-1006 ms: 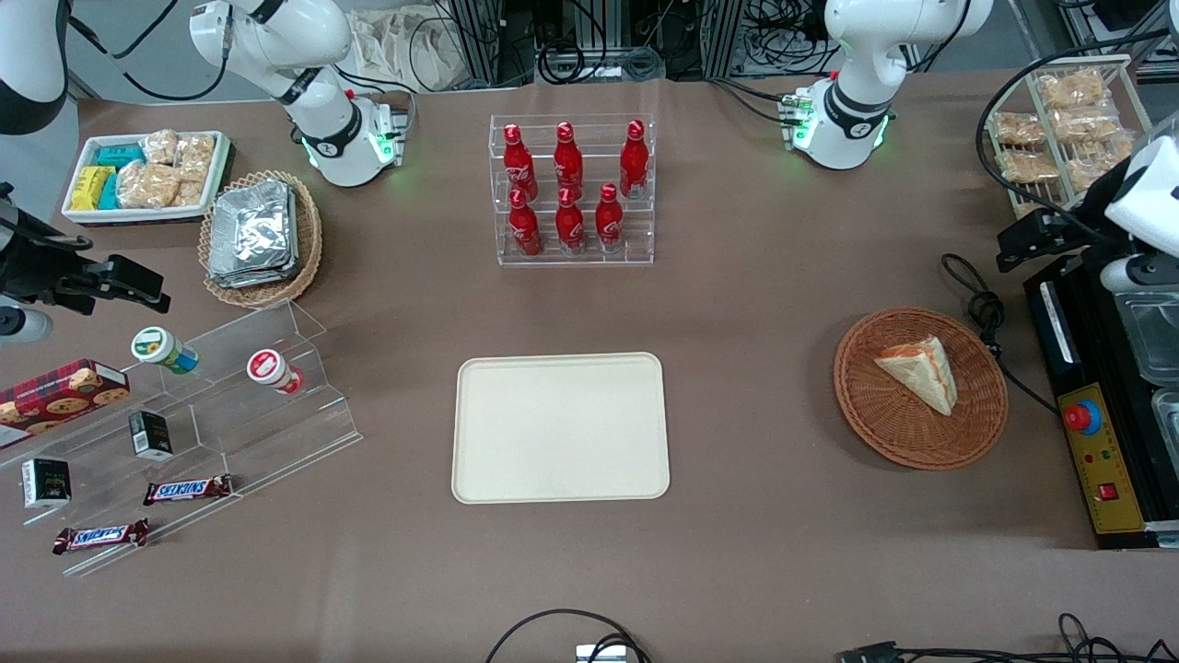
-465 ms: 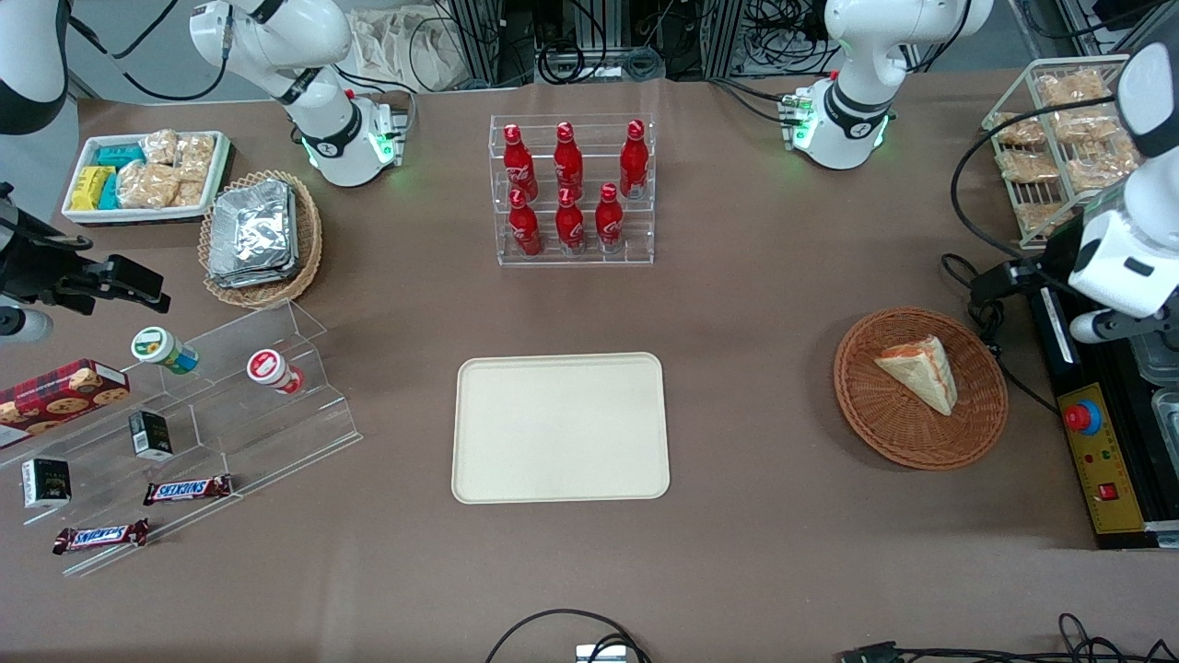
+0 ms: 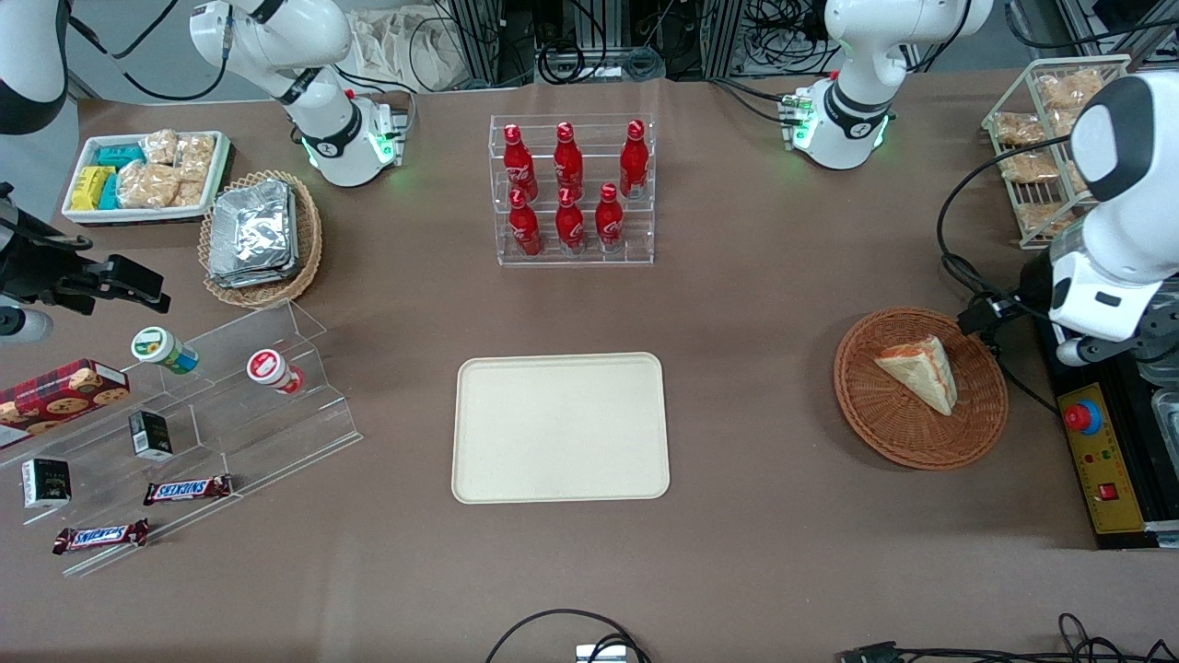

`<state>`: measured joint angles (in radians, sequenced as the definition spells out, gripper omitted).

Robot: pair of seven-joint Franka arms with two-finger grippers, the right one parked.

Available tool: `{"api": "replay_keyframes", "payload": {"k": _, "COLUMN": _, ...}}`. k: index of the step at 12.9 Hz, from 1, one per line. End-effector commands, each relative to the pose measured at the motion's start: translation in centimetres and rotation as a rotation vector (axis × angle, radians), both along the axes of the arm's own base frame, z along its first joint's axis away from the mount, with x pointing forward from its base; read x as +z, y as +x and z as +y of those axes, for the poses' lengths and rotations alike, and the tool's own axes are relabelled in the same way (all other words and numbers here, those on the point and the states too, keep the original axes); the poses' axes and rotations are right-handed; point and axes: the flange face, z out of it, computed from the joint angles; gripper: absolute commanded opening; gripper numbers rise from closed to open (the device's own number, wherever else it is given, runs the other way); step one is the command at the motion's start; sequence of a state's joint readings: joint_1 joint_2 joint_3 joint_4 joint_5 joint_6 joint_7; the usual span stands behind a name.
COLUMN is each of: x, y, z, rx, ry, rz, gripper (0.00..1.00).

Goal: Place sandwich from basket to tray
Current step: 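Move the left gripper over the wrapped sandwich in the wicker basket, then lower the open left gripper around the sandwich's crust edge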

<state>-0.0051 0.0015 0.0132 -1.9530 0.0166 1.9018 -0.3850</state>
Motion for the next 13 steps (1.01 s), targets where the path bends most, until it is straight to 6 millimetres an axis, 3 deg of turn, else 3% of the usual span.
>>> {"api": "replay_keyframes", "payload": {"k": 1, "x": -2.2, "y": -1.9, "z": 0.8, "rx": 0.053, "ry": 0.004, "rz": -0.045, "gripper": 1.0}}
{"api": "replay_keyframes", "payload": {"k": 4, "x": -5.7, "y": -2.7, "z": 1.9, "rx": 0.107, "ry": 0.004, "rz": -0.072, "gripper": 1.0}}
{"api": "replay_keyframes", "payload": {"k": 13, "x": -13.3, "y": -3.0, "z": 2.0, "rx": 0.239, "ry": 0.003, "rz": -0.095, "gripper": 1.0}}
